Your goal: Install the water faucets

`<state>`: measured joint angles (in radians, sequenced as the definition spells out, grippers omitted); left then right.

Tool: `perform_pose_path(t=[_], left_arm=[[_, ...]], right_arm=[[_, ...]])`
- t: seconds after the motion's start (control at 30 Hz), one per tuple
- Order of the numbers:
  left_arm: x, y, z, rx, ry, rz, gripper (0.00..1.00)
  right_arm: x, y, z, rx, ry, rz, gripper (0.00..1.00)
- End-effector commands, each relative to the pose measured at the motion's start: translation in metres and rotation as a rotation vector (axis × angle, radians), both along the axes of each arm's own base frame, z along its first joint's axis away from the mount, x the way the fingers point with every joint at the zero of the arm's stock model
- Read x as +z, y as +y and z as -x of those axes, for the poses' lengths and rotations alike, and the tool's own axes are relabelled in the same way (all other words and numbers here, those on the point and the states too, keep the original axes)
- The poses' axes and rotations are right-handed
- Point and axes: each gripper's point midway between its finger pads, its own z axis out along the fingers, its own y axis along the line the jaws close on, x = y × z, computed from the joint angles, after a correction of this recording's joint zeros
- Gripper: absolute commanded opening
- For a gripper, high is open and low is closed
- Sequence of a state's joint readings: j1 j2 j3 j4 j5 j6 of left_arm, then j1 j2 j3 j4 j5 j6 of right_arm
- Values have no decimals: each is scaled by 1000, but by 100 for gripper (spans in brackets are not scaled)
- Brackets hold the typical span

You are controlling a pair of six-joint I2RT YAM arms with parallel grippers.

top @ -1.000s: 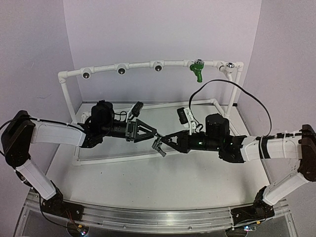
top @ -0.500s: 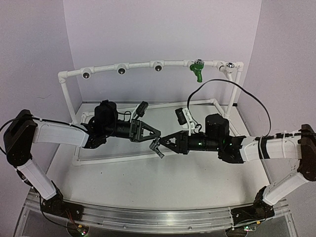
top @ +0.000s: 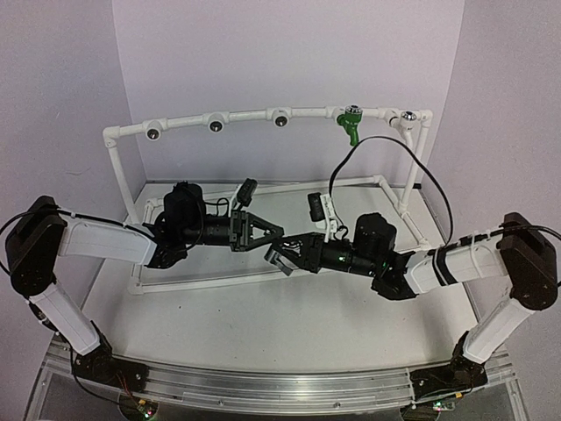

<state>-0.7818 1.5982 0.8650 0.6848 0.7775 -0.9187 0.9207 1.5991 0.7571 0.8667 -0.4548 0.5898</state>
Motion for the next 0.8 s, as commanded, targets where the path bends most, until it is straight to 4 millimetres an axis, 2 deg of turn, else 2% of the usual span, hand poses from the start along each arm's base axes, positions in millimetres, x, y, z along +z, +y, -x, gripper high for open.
perform_pose_path(t=[0.0,0.03,0.13,0.17,0.23,0.27,0.33,0.37,0.4,0.47,0.53,0.6,0.7,0.77], left_arm=[[42,7,1,32,-80,131,0],[43,7,1,36,-78,134,0],[46,6,5,16,-80,143,0],[46,6,5,16,-83,144,0],[47,7,5,24,-86,147,0],[48,6,5,17,-88,148,0],[50,5,8,-6,-99,150,0],[50,6,9,-8,-111,150,5],[49,9,6,5,-119,149,17],[46,18,-3,53,-118,142,47],[36,32,-15,111,-106,122,72],[17,49,-31,186,-80,60,81],[-24,66,-55,341,-94,-149,84],[-54,72,-61,364,-103,-280,82]], right_arm=[[33,6,6,21,-66,-131,16],[33,6,5,18,-67,-134,16],[31,6,4,8,-70,-129,30],[31,6,3,6,-72,-131,29],[34,6,3,7,-76,-140,9],[34,4,2,-7,-74,-140,3],[32,-1,-2,-46,-72,-136,0],[30,-5,-3,-64,-73,-131,0],[28,-10,-5,-92,-74,-124,0],[25,-23,-10,-160,-71,-101,0],[13,-37,-17,-243,-60,-32,0],[-9,-51,-28,-335,-56,119,0],[-33,-88,-45,-506,-80,390,0],[-33,-119,-53,-629,-119,523,0]])
